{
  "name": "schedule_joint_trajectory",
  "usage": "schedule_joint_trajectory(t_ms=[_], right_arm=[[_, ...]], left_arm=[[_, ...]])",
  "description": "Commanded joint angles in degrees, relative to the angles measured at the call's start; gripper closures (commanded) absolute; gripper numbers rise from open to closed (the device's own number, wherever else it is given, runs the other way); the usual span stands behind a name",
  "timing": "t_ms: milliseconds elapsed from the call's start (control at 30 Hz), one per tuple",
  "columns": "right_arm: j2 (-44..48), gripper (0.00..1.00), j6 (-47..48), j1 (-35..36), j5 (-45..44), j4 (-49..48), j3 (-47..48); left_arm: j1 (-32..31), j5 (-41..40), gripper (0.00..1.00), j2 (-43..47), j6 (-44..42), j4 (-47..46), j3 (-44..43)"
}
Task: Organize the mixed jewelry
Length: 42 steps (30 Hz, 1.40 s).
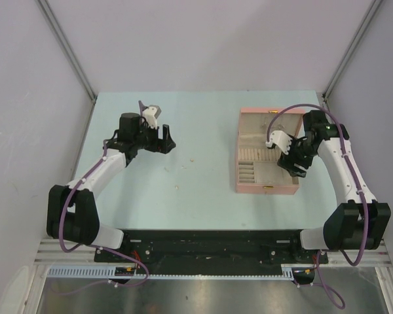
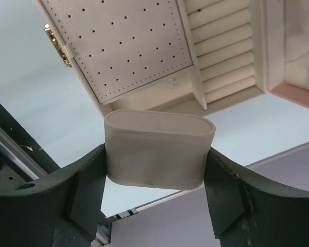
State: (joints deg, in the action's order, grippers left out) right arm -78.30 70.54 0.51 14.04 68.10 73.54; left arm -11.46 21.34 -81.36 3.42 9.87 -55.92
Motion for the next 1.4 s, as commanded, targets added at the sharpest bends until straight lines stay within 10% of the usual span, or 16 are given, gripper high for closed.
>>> schedule_joint_trajectory(t_ms=[0, 1367], right_arm=[[-0.9, 0.54, 5.4, -0.1, 0.3, -1.6, -1.8], [-5.6, 0.6, 29.4, -3.8, 3.6, -2.5, -8.2]], left_arm=[[0.4, 0.6, 0.12, -0.8, -1.4, -1.6, -0.8], [0.5, -0.8, 0.13, -2.0, -1.9, -1.4, -0.8]])
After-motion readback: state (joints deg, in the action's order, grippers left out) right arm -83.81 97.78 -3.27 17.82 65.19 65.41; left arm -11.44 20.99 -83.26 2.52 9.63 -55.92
